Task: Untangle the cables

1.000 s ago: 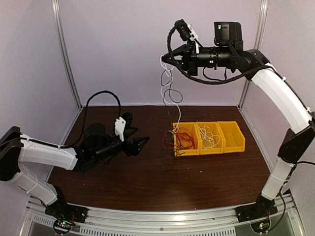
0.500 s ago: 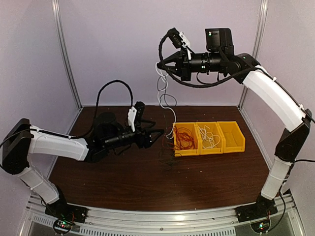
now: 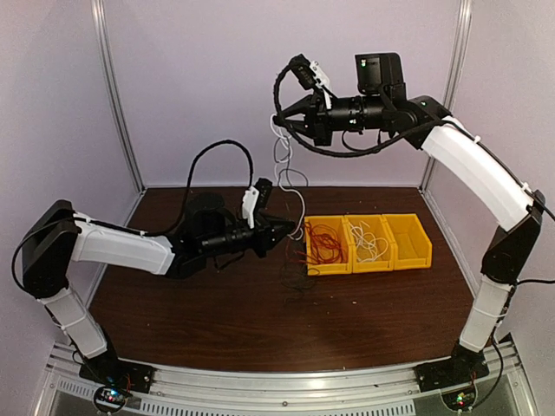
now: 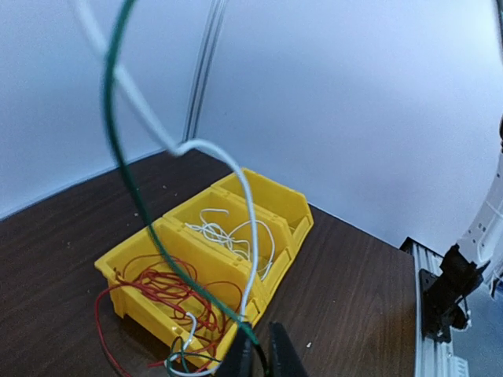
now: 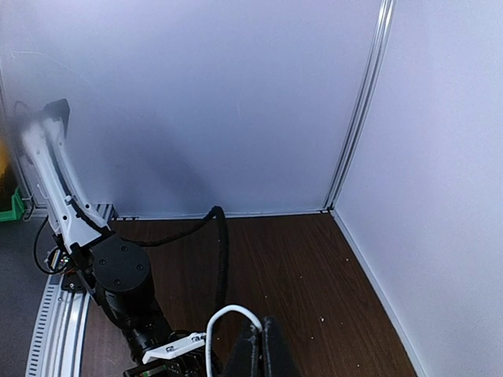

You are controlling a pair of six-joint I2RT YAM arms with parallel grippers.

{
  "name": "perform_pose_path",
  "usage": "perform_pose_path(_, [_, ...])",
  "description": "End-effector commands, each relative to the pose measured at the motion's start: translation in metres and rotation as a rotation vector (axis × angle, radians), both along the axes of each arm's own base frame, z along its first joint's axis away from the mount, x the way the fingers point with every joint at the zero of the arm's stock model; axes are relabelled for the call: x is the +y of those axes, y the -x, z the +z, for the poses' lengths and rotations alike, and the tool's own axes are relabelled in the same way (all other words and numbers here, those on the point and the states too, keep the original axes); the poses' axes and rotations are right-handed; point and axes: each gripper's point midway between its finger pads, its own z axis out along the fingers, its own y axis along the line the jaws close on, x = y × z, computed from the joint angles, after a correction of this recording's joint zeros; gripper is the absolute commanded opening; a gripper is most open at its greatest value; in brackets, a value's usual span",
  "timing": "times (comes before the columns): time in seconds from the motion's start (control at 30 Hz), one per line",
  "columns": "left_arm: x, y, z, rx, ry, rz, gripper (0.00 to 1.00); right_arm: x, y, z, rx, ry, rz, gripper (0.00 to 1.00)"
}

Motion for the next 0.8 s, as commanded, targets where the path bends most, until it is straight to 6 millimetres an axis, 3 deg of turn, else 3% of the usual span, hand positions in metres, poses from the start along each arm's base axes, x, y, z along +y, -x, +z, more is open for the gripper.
perform_pose_path(0.0, [0.005, -0.019, -0.004, 0.006, -0.030, 0.094, 0.00, -0.001, 0.002, 0.009, -0.020, -0.013, -0.012, 0.00])
perform_pose_path(0.07, [0.022, -0.026, -0.014, 0.037, -0.048, 0.166, 0.00, -0.008, 0.004, 0.021, -0.050, -0.017, -0.029, 0.00])
perform_pose_path(0.17, [0.062, -0.039, -0.042, 0.110, -0.099, 0.302, 0.00, -0.022, 0.011, 0.048, -0.103, -0.045, -0.052, 0.00])
perform_pose_path(0.27, [0.112, -0.049, -0.087, 0.239, -0.173, 0.450, 0.00, -0.035, 0.017, 0.067, -0.137, -0.070, -0.066, 0.00])
perform_pose_path(0.4, [0.169, -0.043, -0.152, 0.432, -0.257, 0.579, 0.00, -0.049, 0.016, 0.081, -0.161, -0.088, -0.088, 0.00])
perform_pose_path(0.6, [0.202, -0.031, -0.216, 0.562, -0.410, 0.690, 0.00, -0.063, 0.011, 0.089, -0.177, -0.097, -0.119, 0.00])
perform_pose_path(0.7, [0.211, -0.028, -0.235, 0.622, -0.436, 0.715, 0.00, -0.071, 0.010, 0.094, -0.190, -0.104, -0.141, 0.00])
perform_pose_path(0.77, [0.211, -0.029, -0.237, 0.628, -0.438, 0.715, 0.00, -0.077, 0.008, 0.094, -0.196, -0.098, -0.158, 0.00])
